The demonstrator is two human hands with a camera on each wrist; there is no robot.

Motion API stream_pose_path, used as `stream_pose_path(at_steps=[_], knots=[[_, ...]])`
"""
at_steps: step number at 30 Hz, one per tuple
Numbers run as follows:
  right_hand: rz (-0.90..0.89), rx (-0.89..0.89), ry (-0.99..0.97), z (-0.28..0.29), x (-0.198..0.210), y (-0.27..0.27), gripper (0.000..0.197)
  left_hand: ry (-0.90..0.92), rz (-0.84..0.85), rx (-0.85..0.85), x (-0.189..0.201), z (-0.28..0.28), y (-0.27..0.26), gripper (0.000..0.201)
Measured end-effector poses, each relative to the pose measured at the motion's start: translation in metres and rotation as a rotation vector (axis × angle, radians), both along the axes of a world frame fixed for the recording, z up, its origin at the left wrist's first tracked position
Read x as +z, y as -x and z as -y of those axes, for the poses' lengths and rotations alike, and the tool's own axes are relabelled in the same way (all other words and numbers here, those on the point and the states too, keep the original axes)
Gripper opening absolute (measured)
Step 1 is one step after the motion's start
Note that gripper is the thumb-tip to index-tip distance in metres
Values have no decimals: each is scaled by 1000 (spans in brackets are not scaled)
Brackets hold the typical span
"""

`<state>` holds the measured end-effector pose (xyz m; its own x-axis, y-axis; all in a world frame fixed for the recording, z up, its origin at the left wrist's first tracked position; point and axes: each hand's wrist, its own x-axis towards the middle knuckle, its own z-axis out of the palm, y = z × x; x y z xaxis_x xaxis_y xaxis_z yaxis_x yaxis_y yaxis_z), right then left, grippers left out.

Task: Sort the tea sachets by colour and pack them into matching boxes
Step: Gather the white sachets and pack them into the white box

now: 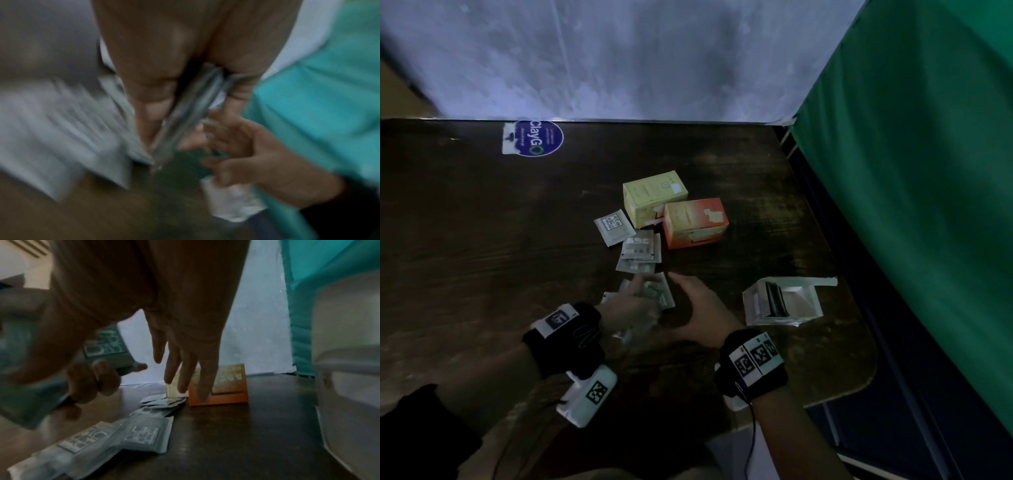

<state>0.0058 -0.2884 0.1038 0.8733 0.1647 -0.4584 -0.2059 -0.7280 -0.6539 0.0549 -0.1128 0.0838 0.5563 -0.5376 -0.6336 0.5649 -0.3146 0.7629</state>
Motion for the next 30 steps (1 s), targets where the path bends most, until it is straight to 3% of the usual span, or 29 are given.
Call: stream_pose_path(at_steps=[2, 5, 7, 9, 11, 14, 17, 20, 23, 26, 30], knots=[[-18, -63, 67, -1, -12, -7, 79, -198, 235, -46, -8, -16, -10, 36], [1, -96, 177, -11, -35, -18, 58, -642, 611, -139, -18, -37, -21, 13], [10, -156, 242, -22, -48, -27, 53, -830, 630, -225, -28, -42, -22, 35], [12, -253, 271, -33, -55, -36, 53, -891, 516, -239, -35, -42, -19, 61], [14, -313, 269, -45, -59, -41, 54, -910, 473, -224, -41, -37, -14, 80], [3, -341, 276, -62, -64, -44, 49, -945, 520, -200, -48, -28, -6, 92], [-90, -324, 226, -66, -66, -44, 56, -952, 476, -164, -51, -26, -7, 91], [-111, -163, 175, -57, -65, -39, 69, -862, 498, -125, -54, -26, -8, 83], [-58, -74, 81, -48, -69, -31, 54, -788, 537, -113, -52, -23, -4, 73], [-17, -114, -36, -40, -69, -26, 42, -715, 536, -76, -46, -22, -4, 65], [-24, -260, -182, -35, -65, -23, 52, -579, 503, -36, -38, -24, -11, 65]])
